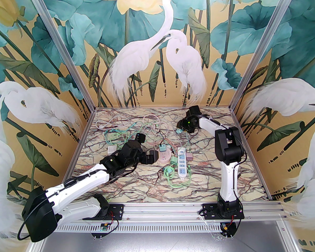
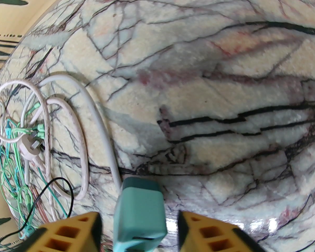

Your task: Pull the plug off the socket

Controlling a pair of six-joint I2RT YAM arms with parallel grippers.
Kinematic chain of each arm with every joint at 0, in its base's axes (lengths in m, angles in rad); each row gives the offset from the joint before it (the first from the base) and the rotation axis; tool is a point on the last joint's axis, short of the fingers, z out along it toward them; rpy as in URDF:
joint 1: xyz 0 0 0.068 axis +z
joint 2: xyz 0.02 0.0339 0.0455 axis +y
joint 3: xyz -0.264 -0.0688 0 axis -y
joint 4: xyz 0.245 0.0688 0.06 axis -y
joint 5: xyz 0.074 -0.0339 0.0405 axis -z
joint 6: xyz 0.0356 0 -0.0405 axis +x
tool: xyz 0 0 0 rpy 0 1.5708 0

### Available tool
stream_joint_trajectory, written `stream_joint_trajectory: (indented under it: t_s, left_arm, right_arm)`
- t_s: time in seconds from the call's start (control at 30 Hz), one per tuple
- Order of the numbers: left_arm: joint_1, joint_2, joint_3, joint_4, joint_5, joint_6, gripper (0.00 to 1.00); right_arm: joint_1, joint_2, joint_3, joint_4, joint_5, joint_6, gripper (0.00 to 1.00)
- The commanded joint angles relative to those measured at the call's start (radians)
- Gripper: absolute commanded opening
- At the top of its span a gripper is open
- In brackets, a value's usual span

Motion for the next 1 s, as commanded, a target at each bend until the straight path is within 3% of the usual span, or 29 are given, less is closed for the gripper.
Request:
stream_joint_trajectory:
  t_s: [0.0, 0.07, 0.33, 0.57, 0.97]
  left_arm:
    - [-0.002, 0.000, -0.019, -0.004, -0.001, -0.017, 1.00]
    - [-0.002, 0.017, -0.020, 0.009, -0.004, -0.005, 1.00]
    - [0.002, 0.137, 0.039, 0.047, -0.001, 0.095, 1.00]
    - [0.024, 0.190, 0.046, 0.062, -0.014, 0.039, 1.00]
    - [0.172, -0.043, -0.018, -0.027, -0.051, -0.016, 1.00]
  right_arm:
    - [-0.005, -0.074, -0.039, 0.007, 0.047, -0.034, 0.62]
    - [-0.005, -0.130, -0.083, 0.019, 0.076, -0.039, 0.72]
    - [-0.003, -0.314, -0.215, 0.009, 0.204, -0.063, 0.80]
    - [0.078, -0.488, -0.371, 0.082, 0.266, -0.158, 0.77]
    - [0.316, -0.573, -0.528, 0.207, 0.073, -0.466, 0.68]
